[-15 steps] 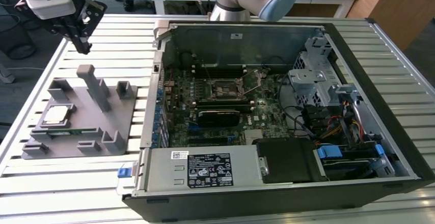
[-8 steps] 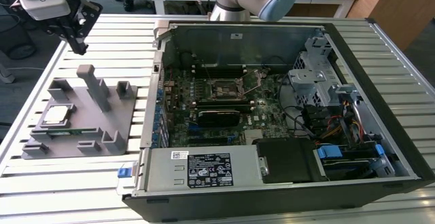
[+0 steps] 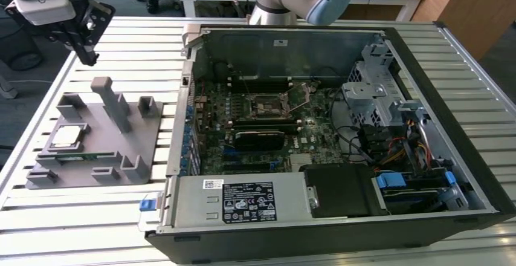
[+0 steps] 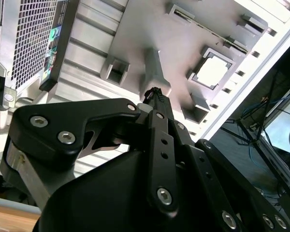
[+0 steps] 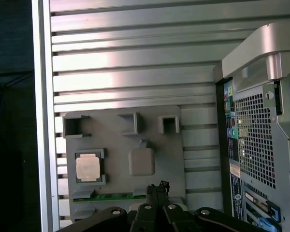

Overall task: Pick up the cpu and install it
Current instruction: 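Reach for the cpu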

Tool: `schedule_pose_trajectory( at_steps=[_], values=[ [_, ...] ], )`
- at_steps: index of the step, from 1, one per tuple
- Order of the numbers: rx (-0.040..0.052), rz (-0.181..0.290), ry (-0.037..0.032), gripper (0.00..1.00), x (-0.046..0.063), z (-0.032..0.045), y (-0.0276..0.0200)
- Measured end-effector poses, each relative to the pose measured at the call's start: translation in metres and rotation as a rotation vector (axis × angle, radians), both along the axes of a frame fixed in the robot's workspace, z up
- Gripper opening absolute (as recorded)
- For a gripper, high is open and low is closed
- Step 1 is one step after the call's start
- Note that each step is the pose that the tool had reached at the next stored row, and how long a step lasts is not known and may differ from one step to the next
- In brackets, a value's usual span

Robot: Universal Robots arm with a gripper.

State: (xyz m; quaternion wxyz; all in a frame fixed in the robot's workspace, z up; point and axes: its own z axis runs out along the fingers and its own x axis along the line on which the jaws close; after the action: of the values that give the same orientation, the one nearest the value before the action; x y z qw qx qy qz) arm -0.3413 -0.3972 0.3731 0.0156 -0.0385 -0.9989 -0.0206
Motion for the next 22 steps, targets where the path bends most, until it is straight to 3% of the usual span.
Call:
schedule_pose_trajectory(
  at_steps=[22],
  values=[
    [0.0,0.0,0.0117,0.11,-0.025,-0.0042,0.0004]
  ],
)
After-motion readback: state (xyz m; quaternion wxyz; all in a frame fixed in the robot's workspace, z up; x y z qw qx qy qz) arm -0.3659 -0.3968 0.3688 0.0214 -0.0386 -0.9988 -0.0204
